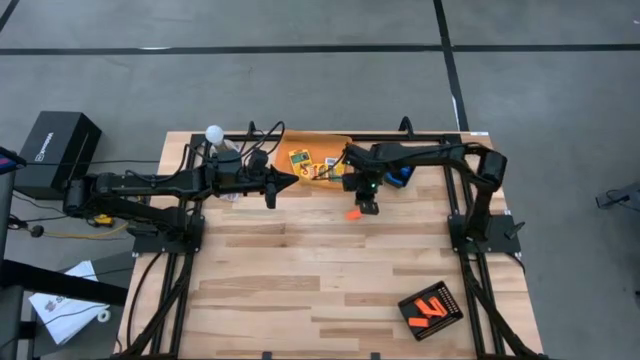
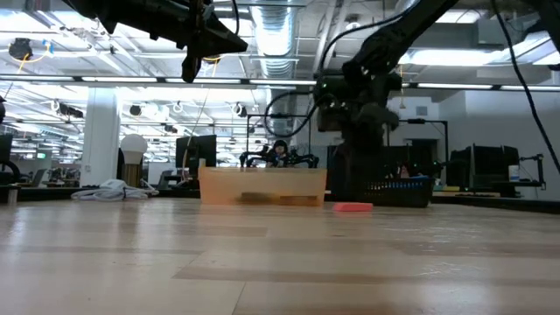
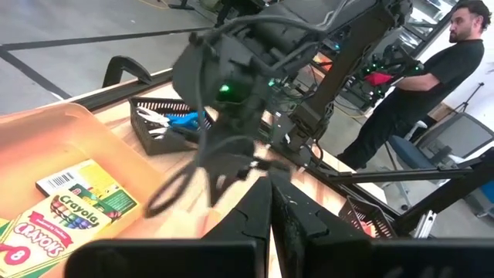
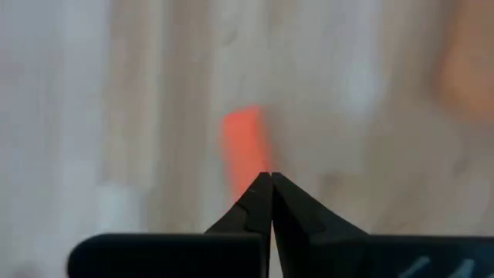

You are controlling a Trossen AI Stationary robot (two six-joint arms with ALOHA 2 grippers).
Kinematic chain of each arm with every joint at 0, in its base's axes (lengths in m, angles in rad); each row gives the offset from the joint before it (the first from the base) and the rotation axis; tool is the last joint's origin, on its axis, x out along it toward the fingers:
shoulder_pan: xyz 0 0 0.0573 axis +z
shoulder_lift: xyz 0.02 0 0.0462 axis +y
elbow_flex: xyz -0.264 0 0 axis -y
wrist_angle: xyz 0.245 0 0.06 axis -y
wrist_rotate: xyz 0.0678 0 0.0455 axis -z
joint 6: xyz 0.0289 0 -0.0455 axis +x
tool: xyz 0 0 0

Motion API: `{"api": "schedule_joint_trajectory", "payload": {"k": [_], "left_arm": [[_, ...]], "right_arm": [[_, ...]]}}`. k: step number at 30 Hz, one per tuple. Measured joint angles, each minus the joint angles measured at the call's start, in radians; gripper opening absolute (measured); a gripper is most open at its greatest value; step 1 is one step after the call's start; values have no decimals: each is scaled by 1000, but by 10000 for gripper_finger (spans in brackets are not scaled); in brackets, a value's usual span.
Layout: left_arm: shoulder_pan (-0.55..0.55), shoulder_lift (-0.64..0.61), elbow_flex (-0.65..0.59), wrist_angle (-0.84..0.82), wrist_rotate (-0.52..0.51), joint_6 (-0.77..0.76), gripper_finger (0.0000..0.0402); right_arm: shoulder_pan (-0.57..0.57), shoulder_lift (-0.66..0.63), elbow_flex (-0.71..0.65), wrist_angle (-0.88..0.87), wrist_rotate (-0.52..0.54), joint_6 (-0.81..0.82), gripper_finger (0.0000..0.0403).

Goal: Pick & Place School Supplies
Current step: Put the orange eraser into the bottom black bin

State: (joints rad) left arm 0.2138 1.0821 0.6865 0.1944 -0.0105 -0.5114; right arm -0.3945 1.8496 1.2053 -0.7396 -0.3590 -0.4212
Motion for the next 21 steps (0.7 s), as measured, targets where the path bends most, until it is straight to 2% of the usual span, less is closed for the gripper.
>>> {"api": "schedule_joint_trajectory", "payload": {"k": [4,15,18,21], "left_arm": [[0,0,0,1,0,23,0],[0,0,0,1,0,36,0],[0,0,0,0,0,36,0],[0,0,0,-1,0,36,0]], "right_arm": [[4,-18,-1,-77,-24,-5,30],[82,35,1,2,24,-31,196],[81,70,2,3,27,-25,216],[77,100,5,5,38,-25,218]]}}
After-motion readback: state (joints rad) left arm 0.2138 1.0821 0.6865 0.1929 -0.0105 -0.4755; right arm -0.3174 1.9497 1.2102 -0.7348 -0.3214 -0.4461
